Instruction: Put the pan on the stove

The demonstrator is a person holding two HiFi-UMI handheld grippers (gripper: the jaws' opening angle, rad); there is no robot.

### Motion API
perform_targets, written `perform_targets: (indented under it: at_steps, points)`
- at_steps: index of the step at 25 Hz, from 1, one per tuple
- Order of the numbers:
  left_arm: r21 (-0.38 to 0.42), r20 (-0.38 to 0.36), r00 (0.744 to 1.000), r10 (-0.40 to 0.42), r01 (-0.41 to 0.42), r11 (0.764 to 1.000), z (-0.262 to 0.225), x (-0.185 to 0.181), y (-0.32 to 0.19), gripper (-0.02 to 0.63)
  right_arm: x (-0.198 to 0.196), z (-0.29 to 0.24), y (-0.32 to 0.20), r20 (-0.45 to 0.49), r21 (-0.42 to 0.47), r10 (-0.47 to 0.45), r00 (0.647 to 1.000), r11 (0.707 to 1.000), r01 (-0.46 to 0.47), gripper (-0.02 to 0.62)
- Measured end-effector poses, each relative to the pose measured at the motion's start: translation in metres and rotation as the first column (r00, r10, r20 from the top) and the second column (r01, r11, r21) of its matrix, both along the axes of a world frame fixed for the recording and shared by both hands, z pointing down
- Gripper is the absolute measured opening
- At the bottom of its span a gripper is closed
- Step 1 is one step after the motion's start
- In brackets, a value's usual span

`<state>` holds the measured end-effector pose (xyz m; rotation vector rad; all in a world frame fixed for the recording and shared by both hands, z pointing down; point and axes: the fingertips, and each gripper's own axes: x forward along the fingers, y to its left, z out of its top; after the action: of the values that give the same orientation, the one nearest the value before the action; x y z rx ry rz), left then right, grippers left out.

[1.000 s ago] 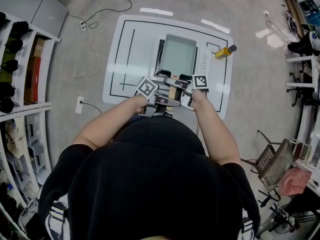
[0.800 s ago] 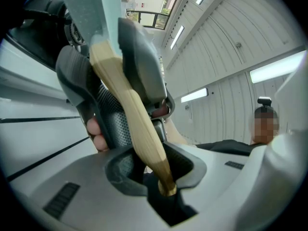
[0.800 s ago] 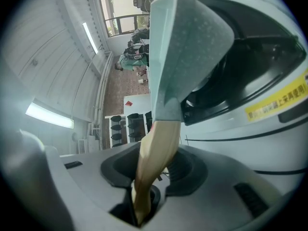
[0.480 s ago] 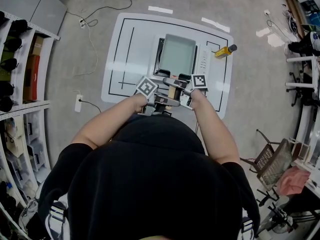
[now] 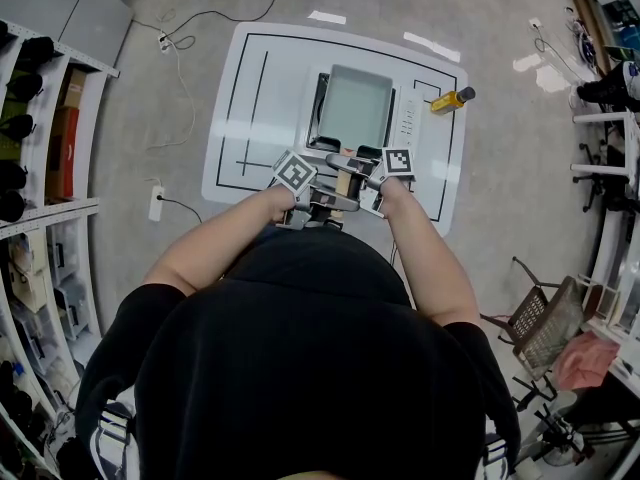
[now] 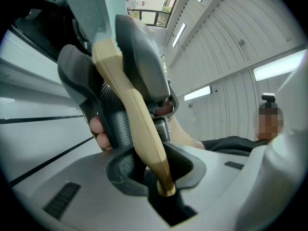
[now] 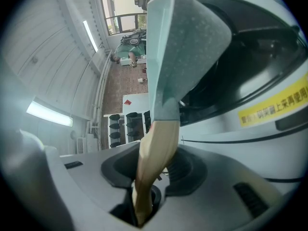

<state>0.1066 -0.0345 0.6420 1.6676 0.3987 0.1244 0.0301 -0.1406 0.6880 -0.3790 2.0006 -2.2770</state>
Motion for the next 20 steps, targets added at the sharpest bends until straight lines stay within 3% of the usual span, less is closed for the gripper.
perform_targets:
  at_steps: [20]
  points:
    - [0.007, 0.029, 0.999, 0.019, -0.019, 1.000, 0.016, 0.001, 0.007, 0.081, -0.001, 0.009, 0.006, 0.008, 0.030, -0.011, 1.000, 0.999, 0.011, 0.126]
